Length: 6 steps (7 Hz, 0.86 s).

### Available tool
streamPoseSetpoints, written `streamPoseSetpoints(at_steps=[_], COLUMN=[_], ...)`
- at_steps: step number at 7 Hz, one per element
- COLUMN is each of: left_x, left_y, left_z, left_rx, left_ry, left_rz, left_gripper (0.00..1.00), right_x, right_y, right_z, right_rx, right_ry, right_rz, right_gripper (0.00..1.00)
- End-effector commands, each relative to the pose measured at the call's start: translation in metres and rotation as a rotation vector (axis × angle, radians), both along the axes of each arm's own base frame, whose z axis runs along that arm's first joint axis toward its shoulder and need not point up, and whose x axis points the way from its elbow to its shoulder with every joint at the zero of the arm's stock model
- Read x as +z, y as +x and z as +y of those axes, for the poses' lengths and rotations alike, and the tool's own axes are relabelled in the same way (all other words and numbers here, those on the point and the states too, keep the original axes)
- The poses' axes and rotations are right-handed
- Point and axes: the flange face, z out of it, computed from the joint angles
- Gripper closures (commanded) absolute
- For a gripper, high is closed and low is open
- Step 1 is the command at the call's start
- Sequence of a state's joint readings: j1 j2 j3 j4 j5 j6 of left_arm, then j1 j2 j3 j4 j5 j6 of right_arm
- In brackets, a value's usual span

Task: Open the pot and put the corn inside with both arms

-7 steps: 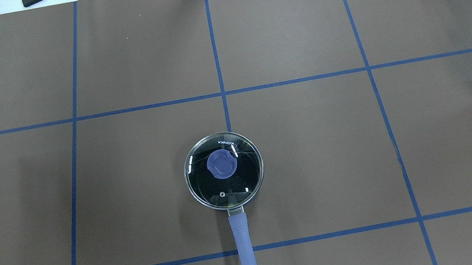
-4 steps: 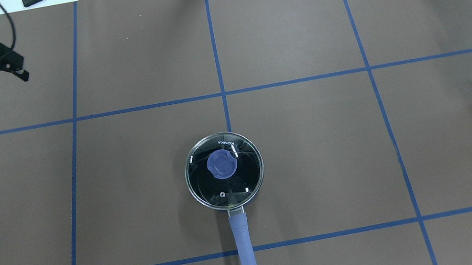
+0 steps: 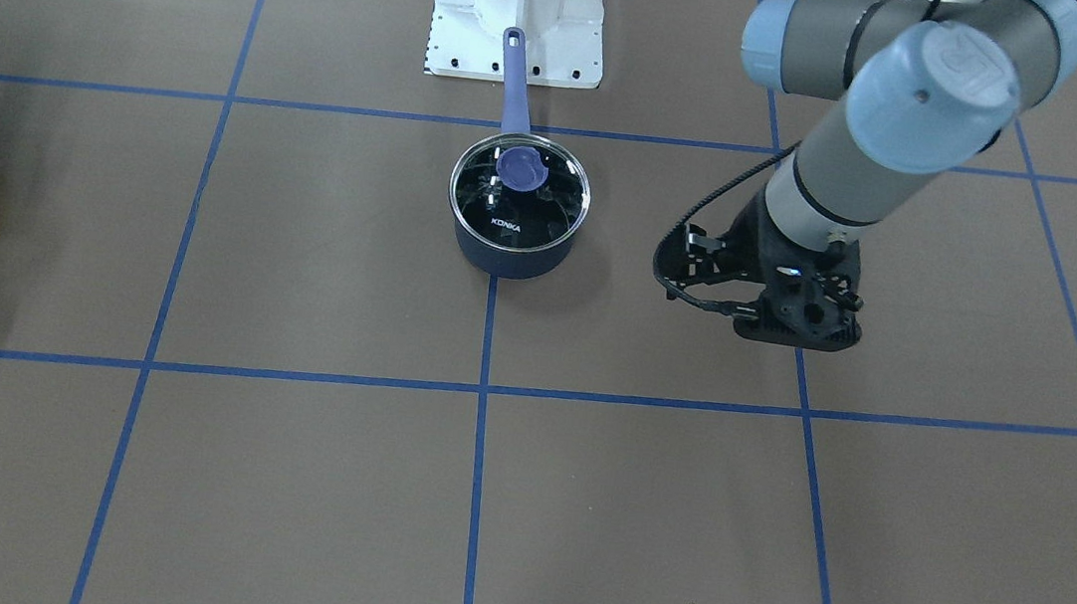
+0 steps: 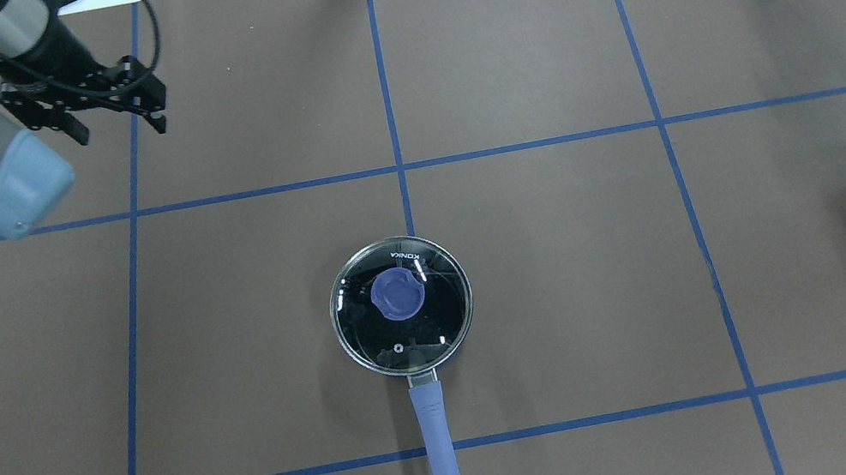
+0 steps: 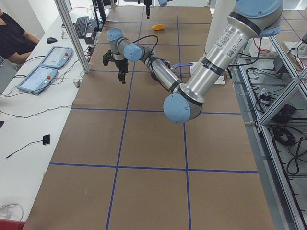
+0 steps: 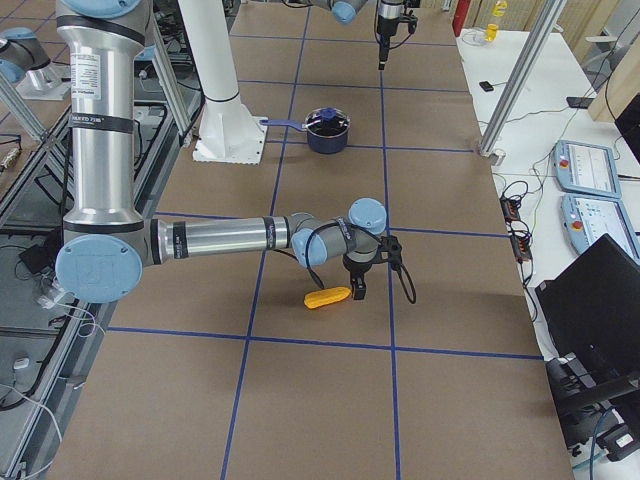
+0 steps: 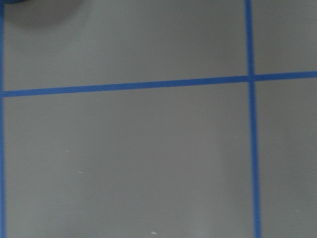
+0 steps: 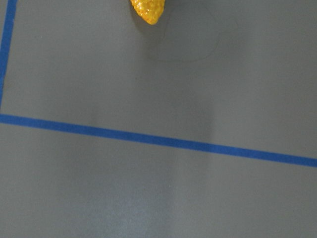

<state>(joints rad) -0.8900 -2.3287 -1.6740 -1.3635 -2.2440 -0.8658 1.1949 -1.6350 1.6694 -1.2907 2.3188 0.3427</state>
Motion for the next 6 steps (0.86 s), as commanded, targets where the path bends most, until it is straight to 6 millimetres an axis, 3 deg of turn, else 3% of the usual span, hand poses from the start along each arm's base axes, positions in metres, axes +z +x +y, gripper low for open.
streamPoseSetpoints(at_steps=[1,2,3,5,6], left_x=[-0.043,-0.051,-0.054,-0.056,-0.056], left_y=[0.043,0.049,0.047,0.046,0.050], left_z=[0.041,0.056,0.058,0.061,0.064], left_rx=[-0.007,0.006,0.006,0.007,0.015], left_ry=[0.003,0.025,0.031,0.035,0.034], left_rz=[0.021,0.031,0.038,0.044,0.043], left_gripper=[0.00,0.00,0.00,0.00,0.00], right_x=[0.023,0.031,0.036,0.055,0.056], right_y=[-0.018,-0.032,-0.034,-0.023,-0.029], right_z=[0.029,0.040,0.044,0.055,0.056], right_rx=[-0.063,-0.098,-0.120,-0.203,-0.214], right_ry=[-0.040,-0.044,-0.025,0.052,0.051], right_rz=[0.022,0.046,0.070,0.125,0.127], right_gripper=[0.00,0.00,0.00,0.00,0.00])
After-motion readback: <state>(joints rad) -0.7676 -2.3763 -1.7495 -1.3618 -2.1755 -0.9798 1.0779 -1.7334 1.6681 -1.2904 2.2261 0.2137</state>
